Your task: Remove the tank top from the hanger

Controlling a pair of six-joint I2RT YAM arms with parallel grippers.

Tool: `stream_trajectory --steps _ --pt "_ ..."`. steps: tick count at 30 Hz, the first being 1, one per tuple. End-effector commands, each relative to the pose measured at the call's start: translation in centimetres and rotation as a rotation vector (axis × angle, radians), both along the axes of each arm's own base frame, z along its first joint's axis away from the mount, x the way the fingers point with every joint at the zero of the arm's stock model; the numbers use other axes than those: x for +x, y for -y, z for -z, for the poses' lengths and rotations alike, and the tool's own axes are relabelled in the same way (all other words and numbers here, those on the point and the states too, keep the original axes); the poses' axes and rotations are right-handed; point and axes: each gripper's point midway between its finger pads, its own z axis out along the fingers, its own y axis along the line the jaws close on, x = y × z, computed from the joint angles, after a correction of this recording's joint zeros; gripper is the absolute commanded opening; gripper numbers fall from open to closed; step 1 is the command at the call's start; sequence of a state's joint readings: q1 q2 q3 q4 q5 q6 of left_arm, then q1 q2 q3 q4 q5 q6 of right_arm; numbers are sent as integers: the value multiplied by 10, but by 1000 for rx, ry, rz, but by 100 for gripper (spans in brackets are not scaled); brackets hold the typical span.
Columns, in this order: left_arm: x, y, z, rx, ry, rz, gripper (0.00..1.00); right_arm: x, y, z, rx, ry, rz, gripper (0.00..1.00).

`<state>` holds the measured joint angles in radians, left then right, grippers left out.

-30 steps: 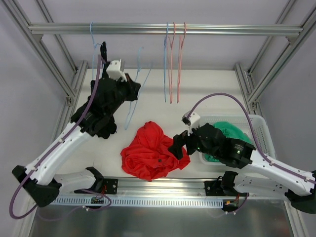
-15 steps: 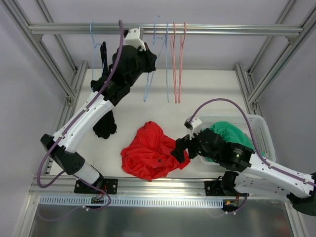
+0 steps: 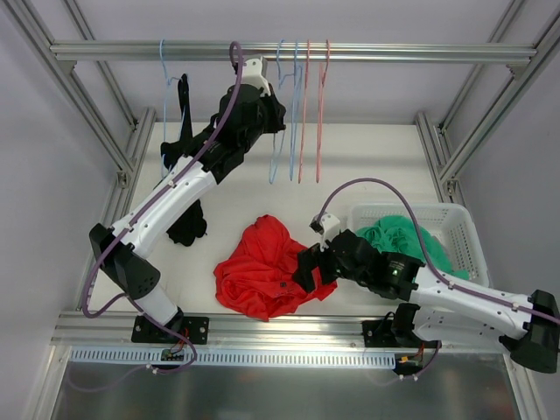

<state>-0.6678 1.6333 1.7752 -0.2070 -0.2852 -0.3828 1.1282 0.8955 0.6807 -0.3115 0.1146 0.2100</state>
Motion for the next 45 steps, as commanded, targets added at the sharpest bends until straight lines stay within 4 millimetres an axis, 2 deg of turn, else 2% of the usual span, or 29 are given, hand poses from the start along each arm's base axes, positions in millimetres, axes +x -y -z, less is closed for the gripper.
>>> stream_trajectory --steps 1,4,5,8,9,11,12,13,15,17,18,19,20,22,23,26,27,29,30,33,34,35,36,37,39,40,43,44,45 --pt "-15 13 11 -21 -44 81 0 0 -20 -3 61 -7 -28 99" --pt "-22 5 19 -9 -57 72 22 5 -25 8 25 -15 -20 100" --pt "-25 1 19 0 -53 69 41 6 -28 7 22 -16 -22 99" --pt "-40 -21 15 9 -34 31 72 7 -36 14 -2 -34 -37 99" --pt "-46 -28 13 9 -27 21 99 8 -40 10 2 -33 -42 100" --pt "-65 -52 3 -5 3 -20 99 11 -43 15 -19 -33 -39 99" --pt "-72 -60 11 7 -2 -25 99 13 -46 13 -17 -28 -33 99" --pt "-89 -76 -8 -18 45 -31 99 16 -48 18 -41 -27 -20 99" --pt "-117 -102 -14 -37 82 -50 99 23 -54 14 -64 -6 -2 100" --pt "-135 -126 -12 -39 102 -92 99 25 -61 26 -141 0 -4 99" --pt "-152 -145 -11 -58 124 -113 99 30 -59 29 -196 28 6 99" --pt "-162 -156 -7 -52 128 -129 99 32 -69 20 -198 51 -3 100" --pt "-168 -168 -4 -44 136 -160 99 34 -72 34 -256 43 -4 100" --pt "-187 -189 8 -21 146 -178 99 41 -87 31 -259 48 -7 100" --pt "-192 -194 13 -6 143 -178 99 43 -89 50 -321 31 -8 99" --pt "-210 -208 35 35 106 -174 99 58 -86 72 -439 32 74 99" --pt "-218 -213 37 35 107 -165 99 60 -82 96 -507 18 98 99" --pt "-229 -218 44 56 80 -145 98 54 -81 120 -533 -33 127 100" --pt "-236 -217 44 64 86 -111 99 46 -81 142 -565 -75 107 99" --pt "-247 -224 53 115 83 -85 99 30 -86 169 -600 -97 59 99" --pt "-247 -231 56 125 85 -117 99 23 -88 175 -611 -94 37 93" --pt "-244 -235 67 142 70 -143 99 21 -95 173 -582 -81 24 83" --pt "-247 -241 68 126 78 -170 99 16 -90 175 -578 -76 12 66" --pt "-247 -247 71 124 80 -198 99 11 -97 159 -529 -48 -4 30" --pt "-248 -252 81 100 75 -225 99 11 -96 137 -491 18 -16 1" --pt "-248 -256 84 101 75 -249 99 7 -102 103 -412 58 -22 0" --pt "-249 -260 90 103 78 -265 99 6 -84 52 -317 125 14 0" --pt "-250 -262 93 107 77 -271 99 5 -74 16 -224 142 31 0" --pt "-251 -263 92 100 86 -273 99 6 -64 3 -201 149 57 0"
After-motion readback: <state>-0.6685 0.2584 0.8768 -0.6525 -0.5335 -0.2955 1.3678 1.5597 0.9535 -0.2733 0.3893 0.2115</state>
